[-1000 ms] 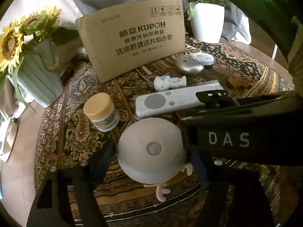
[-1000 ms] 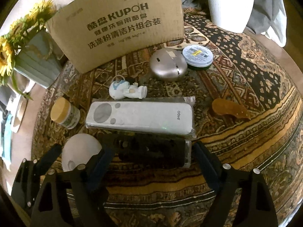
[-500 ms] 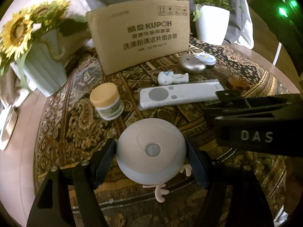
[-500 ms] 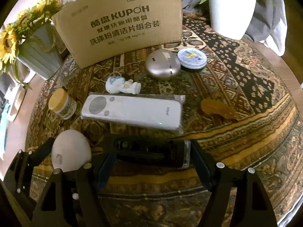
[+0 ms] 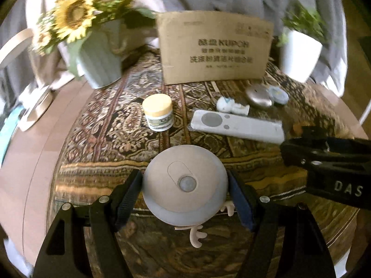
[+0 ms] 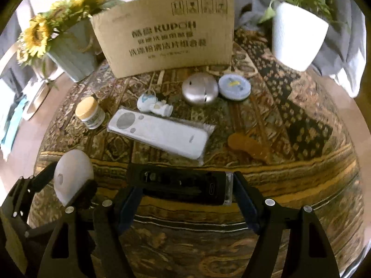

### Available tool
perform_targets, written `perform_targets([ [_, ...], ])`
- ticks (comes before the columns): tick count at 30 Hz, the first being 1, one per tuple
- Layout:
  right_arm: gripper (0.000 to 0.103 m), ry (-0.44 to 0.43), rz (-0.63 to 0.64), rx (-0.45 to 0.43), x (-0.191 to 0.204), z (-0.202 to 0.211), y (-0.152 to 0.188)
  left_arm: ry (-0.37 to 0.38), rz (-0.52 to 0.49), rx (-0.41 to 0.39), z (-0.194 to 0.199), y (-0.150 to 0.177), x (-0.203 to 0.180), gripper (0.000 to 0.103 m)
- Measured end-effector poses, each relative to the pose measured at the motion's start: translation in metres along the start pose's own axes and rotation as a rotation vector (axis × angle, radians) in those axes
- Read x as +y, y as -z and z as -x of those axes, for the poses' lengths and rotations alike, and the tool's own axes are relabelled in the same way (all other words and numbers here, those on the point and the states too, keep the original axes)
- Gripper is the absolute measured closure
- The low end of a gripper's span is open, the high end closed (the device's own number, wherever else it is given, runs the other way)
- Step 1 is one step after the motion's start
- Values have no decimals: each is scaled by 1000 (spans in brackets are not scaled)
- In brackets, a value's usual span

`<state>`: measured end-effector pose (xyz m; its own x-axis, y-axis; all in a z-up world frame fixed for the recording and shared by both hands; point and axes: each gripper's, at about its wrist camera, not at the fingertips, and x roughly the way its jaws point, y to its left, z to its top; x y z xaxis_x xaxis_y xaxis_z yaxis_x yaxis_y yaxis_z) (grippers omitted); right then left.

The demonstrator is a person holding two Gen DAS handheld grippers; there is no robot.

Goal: Organize rigid objects
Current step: 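Lift both held objects and carry them over the cardboard box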

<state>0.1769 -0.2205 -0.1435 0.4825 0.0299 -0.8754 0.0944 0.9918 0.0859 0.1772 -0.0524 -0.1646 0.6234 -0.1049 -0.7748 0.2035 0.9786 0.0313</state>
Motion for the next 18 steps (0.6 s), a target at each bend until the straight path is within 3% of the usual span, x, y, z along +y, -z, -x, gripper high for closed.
perform_targets([
  [9,27,-35,53,-97,-20,39,-17,-37,106,-51,33,-27,-11,29],
  [18,27,-39,61,-230,-29,78,-38,-20,110,-166,70,-59,-16,29],
])
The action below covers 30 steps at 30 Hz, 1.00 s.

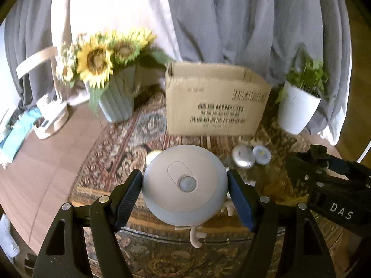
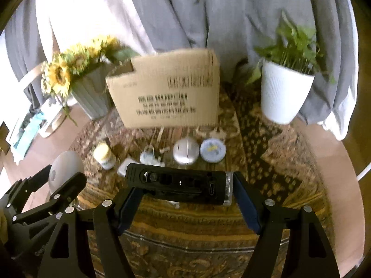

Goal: Organize rigid objects
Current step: 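Lift both held objects and carry them over the cardboard box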

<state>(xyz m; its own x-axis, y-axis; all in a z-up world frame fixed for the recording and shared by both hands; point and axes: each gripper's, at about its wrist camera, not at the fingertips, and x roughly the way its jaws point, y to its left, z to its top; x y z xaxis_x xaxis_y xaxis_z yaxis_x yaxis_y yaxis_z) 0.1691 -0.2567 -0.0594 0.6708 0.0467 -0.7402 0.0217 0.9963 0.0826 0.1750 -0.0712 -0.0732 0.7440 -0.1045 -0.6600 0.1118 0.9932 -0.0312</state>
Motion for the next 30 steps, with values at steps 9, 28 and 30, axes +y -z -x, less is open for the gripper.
perform_targets([
  [9,27,-17,-1,-134,-2,29,-35,24,-14,-128,18,-42,-4,29],
  [28,27,-29,12,-224,-5,2,-126,24,-67,-216,-25,-132,-12,29],
  [30,27,-32,11,-221,-5,-4,-137,23,-77,-213,-32,-142,-13,29],
])
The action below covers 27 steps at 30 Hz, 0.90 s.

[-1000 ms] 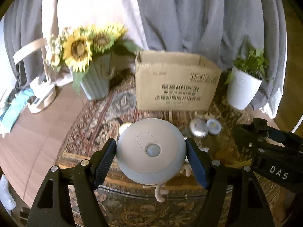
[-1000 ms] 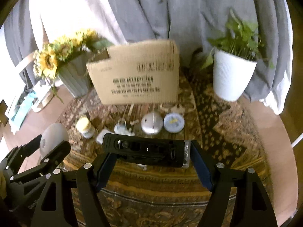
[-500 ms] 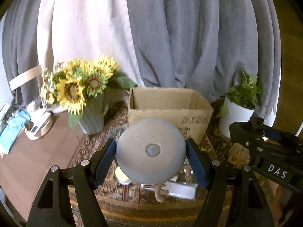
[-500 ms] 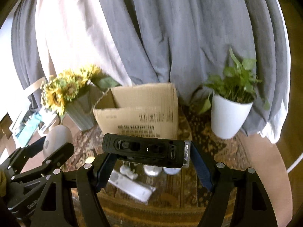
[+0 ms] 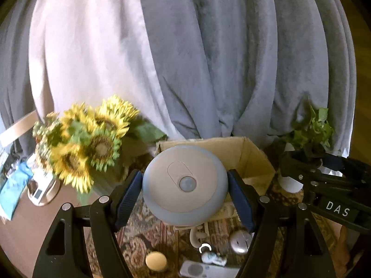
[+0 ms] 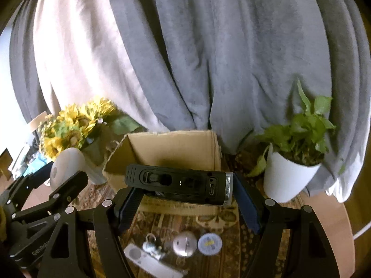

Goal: Organize rigid objects
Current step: 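Lift both held objects and carry them over the cardboard box, then lower both objects into the box and open both tools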

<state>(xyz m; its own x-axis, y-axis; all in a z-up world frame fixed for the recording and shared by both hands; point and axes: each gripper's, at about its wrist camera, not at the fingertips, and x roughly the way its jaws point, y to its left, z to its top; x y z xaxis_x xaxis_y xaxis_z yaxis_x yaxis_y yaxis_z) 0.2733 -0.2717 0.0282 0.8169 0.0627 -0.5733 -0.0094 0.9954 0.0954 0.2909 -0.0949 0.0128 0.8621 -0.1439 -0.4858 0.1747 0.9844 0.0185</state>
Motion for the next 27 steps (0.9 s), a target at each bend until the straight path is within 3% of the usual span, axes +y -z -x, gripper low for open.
perform_targets([
  [13,27,-20,14,132,-3,-70,-50,24,-44,125,-72,-40,1,29],
  [27,27,-38,27,377,-16,-151,-73,67,5,372,-142,-52,13,29],
])
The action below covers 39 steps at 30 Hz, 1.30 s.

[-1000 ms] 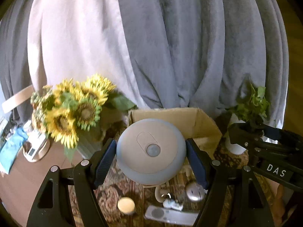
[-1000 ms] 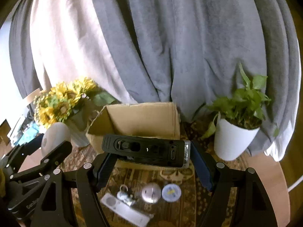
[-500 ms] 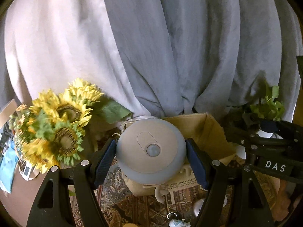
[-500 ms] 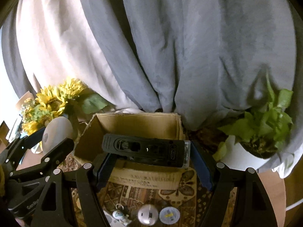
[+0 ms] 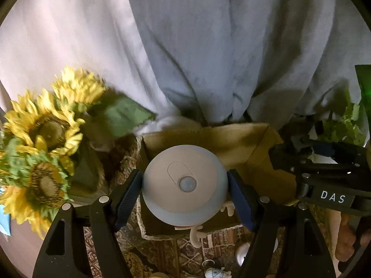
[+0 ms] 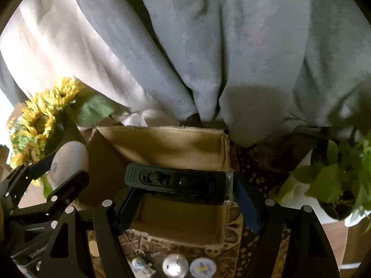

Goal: Organize rigid objects
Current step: 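Lower both objects into the box and open both tools, then withdraw both tools from the box toward the jar and figurine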

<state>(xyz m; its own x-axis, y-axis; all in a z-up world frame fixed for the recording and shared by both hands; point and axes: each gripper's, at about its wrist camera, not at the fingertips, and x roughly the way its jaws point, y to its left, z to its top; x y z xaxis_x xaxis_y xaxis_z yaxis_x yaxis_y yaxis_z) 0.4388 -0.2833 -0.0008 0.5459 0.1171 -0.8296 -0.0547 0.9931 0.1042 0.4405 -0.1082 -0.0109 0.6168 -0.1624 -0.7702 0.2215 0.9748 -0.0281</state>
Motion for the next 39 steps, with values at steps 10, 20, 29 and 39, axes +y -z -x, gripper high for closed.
perform_targets([
  [10,27,-22,15,137,-3,-44,-10,-6,6,128,-32,-5,3,30],
  [20,27,-23,6,131,-3,-43,-7,-56,-17,66,-12,-6,0,26],
  [29,27,30,24,-4,1,2,5,-90,-36,-42,30,7,-6,26],
  [39,26,34,23,-112,15,52,34,-125,-22,-100,75,36,-8,25],
])
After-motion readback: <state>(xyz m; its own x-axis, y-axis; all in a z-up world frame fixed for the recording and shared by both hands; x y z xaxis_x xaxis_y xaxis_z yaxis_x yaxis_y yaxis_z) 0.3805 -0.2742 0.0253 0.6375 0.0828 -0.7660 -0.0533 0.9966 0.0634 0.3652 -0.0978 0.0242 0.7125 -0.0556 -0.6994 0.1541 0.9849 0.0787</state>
